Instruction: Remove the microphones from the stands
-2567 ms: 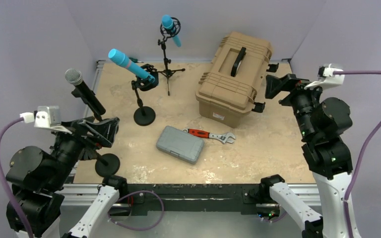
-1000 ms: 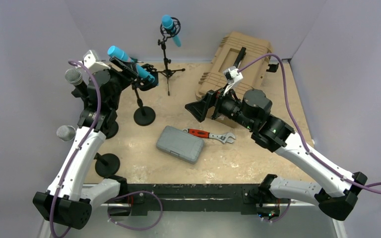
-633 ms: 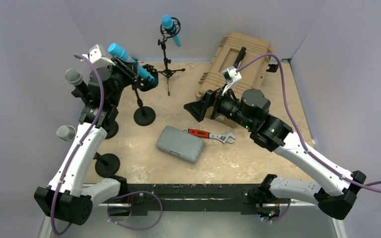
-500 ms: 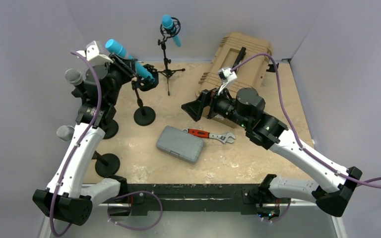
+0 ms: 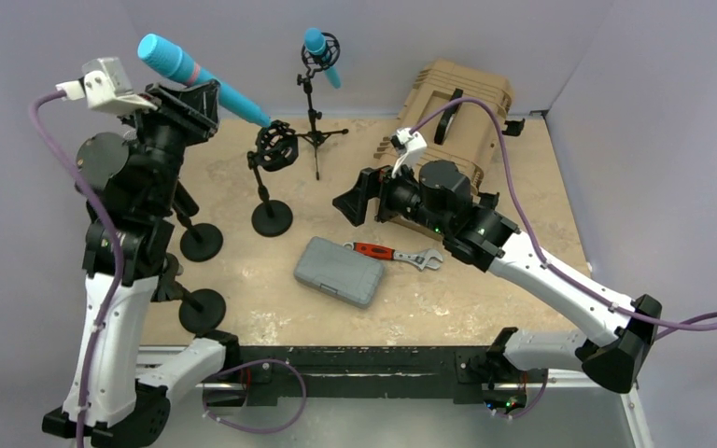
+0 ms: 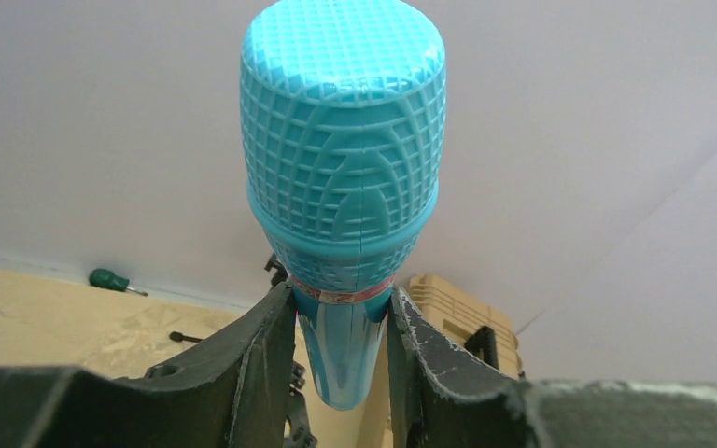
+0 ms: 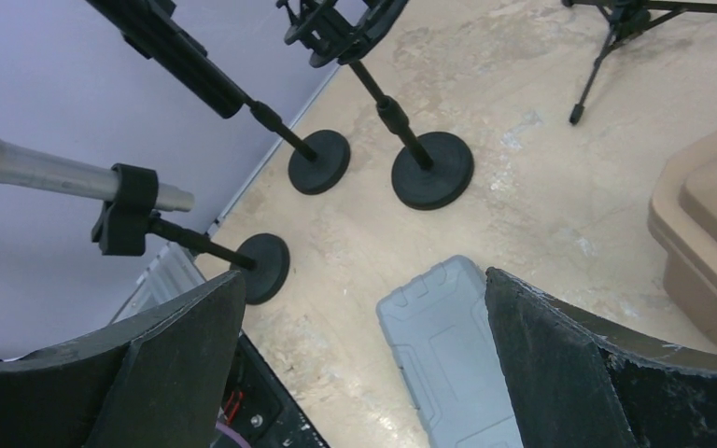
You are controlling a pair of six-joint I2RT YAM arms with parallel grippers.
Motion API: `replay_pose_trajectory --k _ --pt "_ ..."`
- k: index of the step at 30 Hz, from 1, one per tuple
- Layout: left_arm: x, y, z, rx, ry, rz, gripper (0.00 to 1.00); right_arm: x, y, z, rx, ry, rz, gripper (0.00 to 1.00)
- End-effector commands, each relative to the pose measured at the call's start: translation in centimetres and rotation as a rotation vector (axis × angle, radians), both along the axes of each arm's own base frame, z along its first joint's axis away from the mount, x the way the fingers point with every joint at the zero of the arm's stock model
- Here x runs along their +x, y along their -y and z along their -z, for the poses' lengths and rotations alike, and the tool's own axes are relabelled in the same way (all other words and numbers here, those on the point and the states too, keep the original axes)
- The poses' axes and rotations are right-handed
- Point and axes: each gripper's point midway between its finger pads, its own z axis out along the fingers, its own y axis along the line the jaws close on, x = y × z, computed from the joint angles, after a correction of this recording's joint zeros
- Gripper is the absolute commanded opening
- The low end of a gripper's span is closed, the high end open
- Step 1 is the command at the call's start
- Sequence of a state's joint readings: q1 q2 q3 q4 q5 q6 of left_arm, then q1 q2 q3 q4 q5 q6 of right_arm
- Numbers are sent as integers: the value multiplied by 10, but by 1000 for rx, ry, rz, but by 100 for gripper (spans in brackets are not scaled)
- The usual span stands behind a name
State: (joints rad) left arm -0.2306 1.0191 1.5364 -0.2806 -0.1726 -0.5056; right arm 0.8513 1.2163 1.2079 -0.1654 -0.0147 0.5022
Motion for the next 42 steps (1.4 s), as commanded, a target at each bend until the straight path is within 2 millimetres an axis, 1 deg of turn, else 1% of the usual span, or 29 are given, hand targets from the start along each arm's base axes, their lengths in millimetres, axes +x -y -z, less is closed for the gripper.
replay_pose_trajectory --k 1,3,6,8,9,11,12,13,14,17,20,22,25,29,30,31,33,35,37,40,42 --pt "-44 23 -26 -26 74 178 0 7 15 -20 -17 69 73 99" --pt "-56 48 -24 -26 84 334 0 5 20 -19 -34 90 75 99" --pt "-65 87 -14 -29 77 562 0 3 33 -22 -70 136 89 99" --pt "-68 111 -2 -18 72 689 0 4 50 -19 -121 154 143 99" --pt "-68 122 5 -10 67 744 0 5 61 -12 -169 151 178 99" --pt "-66 139 20 -4 27 839 0 7 82 -8 -224 157 247 99" --pt "-64 145 29 -6 1 872 0 6 88 -7 -239 157 259 99" --pt "-62 151 38 -7 -21 896 0 3 91 -10 -229 166 262 99" --pt "-62 158 46 -12 -44 925 0 -2 93 -18 -199 183 251 99" --pt "-65 186 67 8 -126 1021 0 -16 77 -41 -88 243 144 99" --pt "-64 201 85 47 -194 1034 0 -29 55 -61 -10 291 15 98" --pt "-60 207 97 61 -232 1015 0 -32 45 -67 17 304 -31 96" --pt "-63 219 108 63 -272 1042 0 -26 37 -59 12 277 -32 91" --pt "-66 238 126 56 -346 1075 0 -24 26 -38 -19 229 -67 81" --pt "-66 241 131 58 -366 1071 0 -24 26 -34 -25 224 -68 75" --pt "-66 244 136 60 -383 1072 0 -24 27 -30 -31 218 -63 71" --pt "-66 249 142 70 -400 1075 0 -24 31 -23 -41 203 -50 68" --pt "-65 251 148 82 -419 1062 0 -28 34 -21 -38 201 -52 66" --pt "-64 252 154 97 -438 1041 0 -31 38 -21 -28 201 -46 61" --pt "-65 255 160 110 -461 1021 0 -32 41 -17 -15 186 -33 43" --pt "-69 258 160 113 -458 1031 0 -31 41 -13 -15 171 -26 38"
